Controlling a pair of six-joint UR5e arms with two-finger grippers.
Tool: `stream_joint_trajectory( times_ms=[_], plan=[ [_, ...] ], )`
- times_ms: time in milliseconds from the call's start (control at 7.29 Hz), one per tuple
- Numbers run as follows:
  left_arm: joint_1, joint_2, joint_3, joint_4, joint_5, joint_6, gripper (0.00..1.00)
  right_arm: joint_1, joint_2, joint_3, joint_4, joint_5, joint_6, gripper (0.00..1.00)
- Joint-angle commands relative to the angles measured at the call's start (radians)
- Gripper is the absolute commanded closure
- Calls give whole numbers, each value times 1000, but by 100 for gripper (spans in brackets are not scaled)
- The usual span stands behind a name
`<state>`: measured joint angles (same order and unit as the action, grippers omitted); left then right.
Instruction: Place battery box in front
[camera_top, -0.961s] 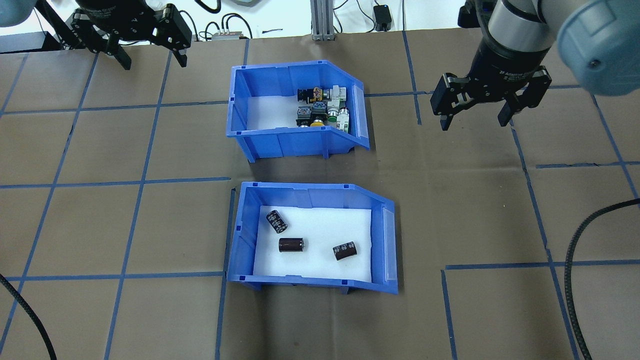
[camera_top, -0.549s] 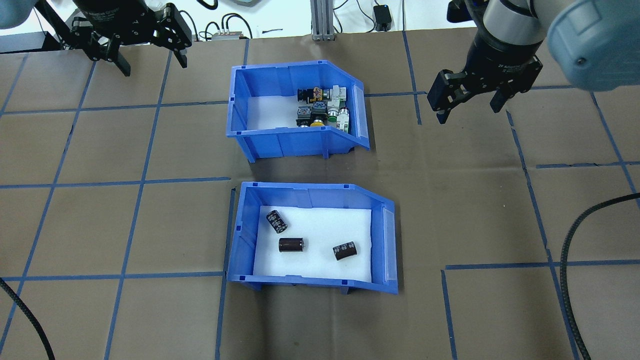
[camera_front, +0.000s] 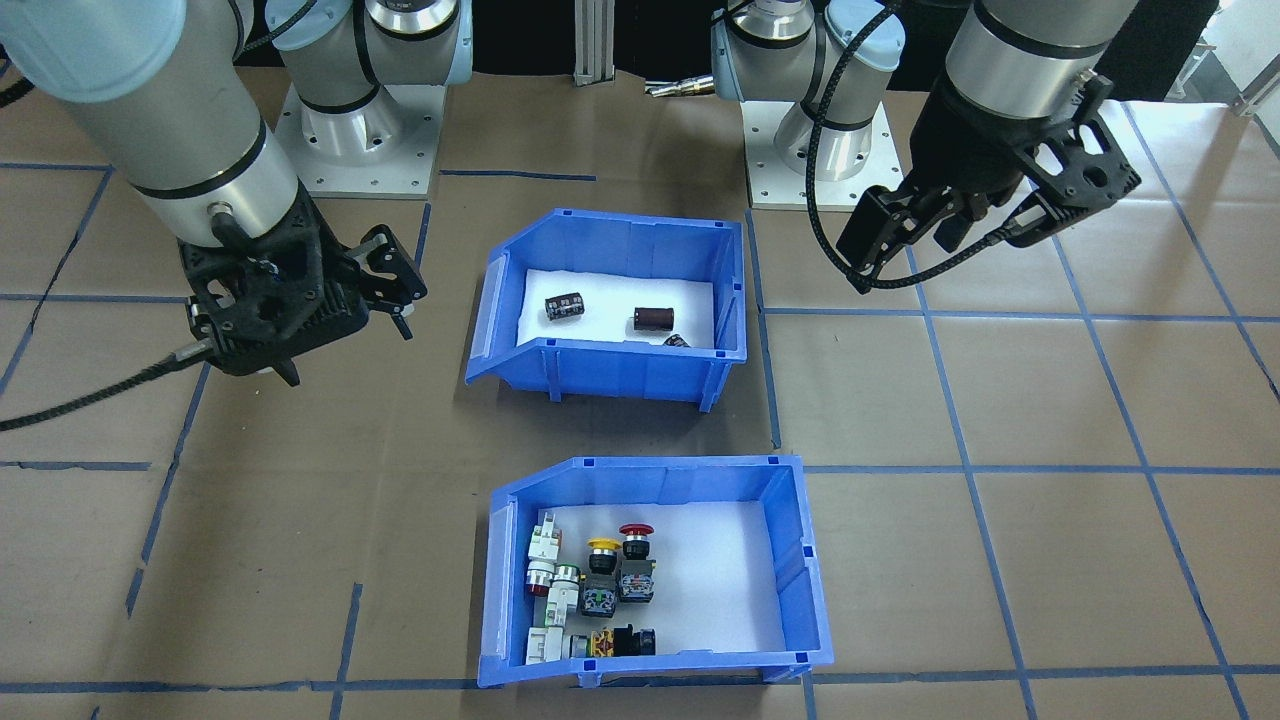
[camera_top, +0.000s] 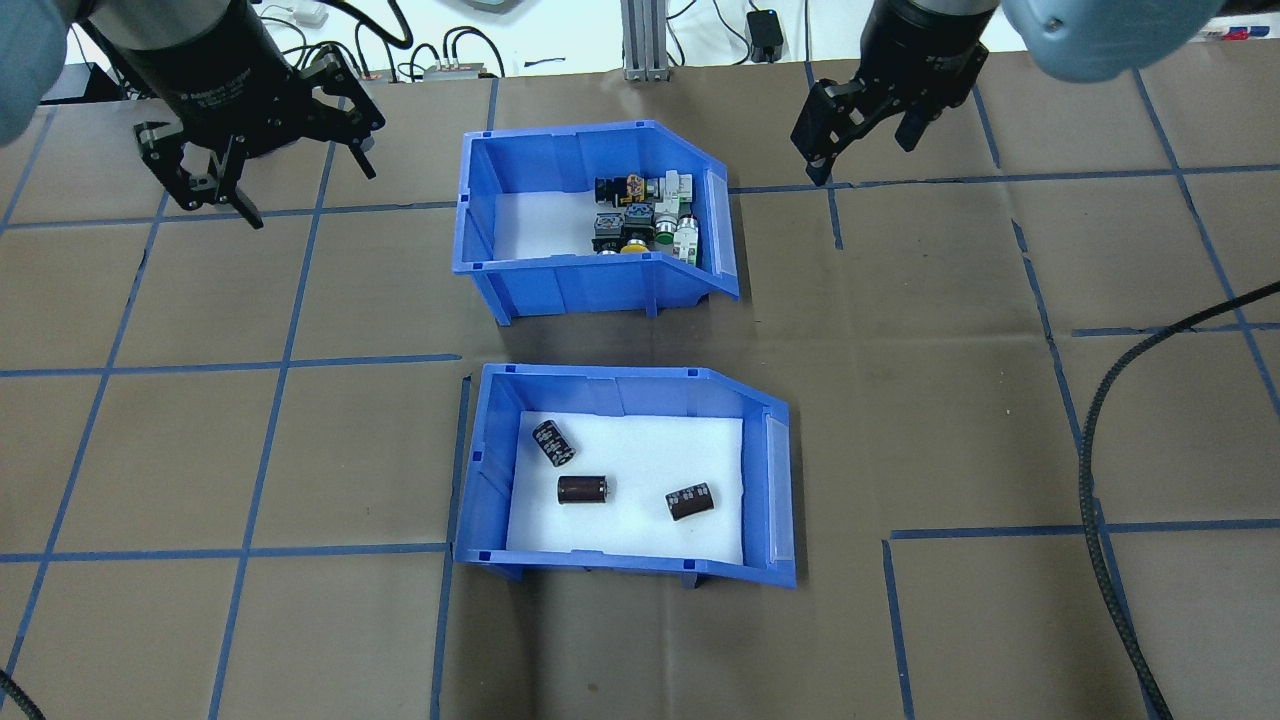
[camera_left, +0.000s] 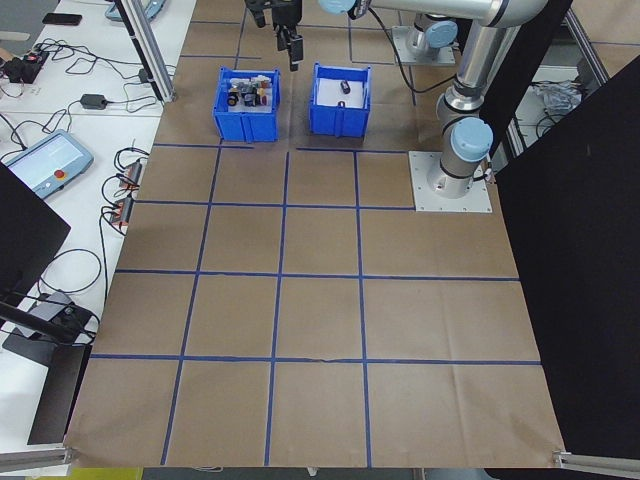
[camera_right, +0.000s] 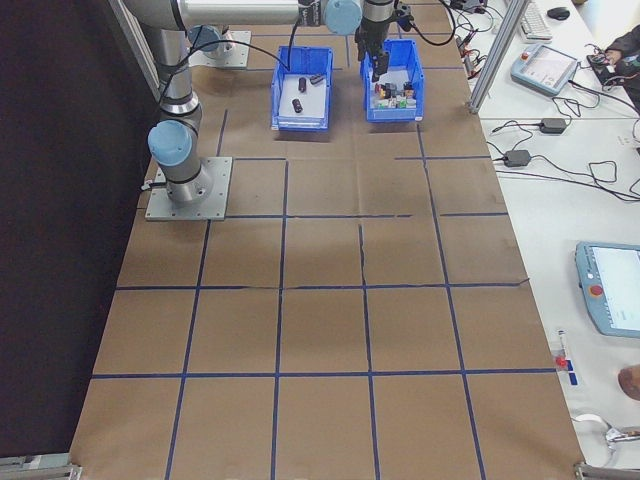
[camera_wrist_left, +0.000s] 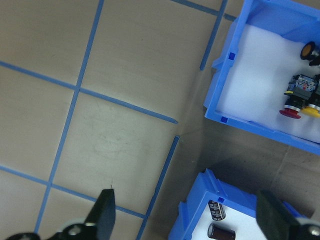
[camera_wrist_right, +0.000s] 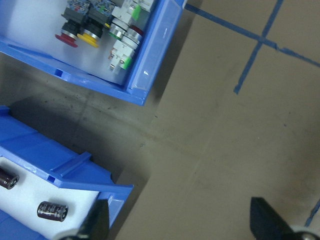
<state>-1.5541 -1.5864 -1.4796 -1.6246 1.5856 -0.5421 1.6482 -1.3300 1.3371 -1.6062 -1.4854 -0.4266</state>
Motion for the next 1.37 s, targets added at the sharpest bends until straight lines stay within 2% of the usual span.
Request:
stream_joint_trajectory(
  times_ms=[0,137,412,549,686,824,961,1098,1235],
  plan=[
    [-6,153,-188,3,-36,-379,0,86,105,-131,-14,-3,-215,0],
    [-6,237,-291,5,-121,-574,0,117,148,-165,-17,-3,-345,0],
    [-21,366,-465,15,-151,-822,0,195,199,-182,-38,-1,-464,0],
    [-68,425,-528,17,-157,-946,0,261,227,-182,-38,-3,-506,0],
    [-139,440,-574,20,-162,-1093,0,316,257,-182,-40,-22,-524,0],
    [-221,433,-611,101,-171,-1202,0,370,299,-182,-60,-73,-528,0],
    [-277,415,-635,159,-170,-1264,0,410,342,-182,-145,-119,-532,0],
    [-308,402,-668,170,-170,-1323,0,427,379,-177,-202,-147,-538,0],
    [-323,384,-692,219,-171,-1360,0,436,397,-177,-202,-147,-552,0]
  ],
)
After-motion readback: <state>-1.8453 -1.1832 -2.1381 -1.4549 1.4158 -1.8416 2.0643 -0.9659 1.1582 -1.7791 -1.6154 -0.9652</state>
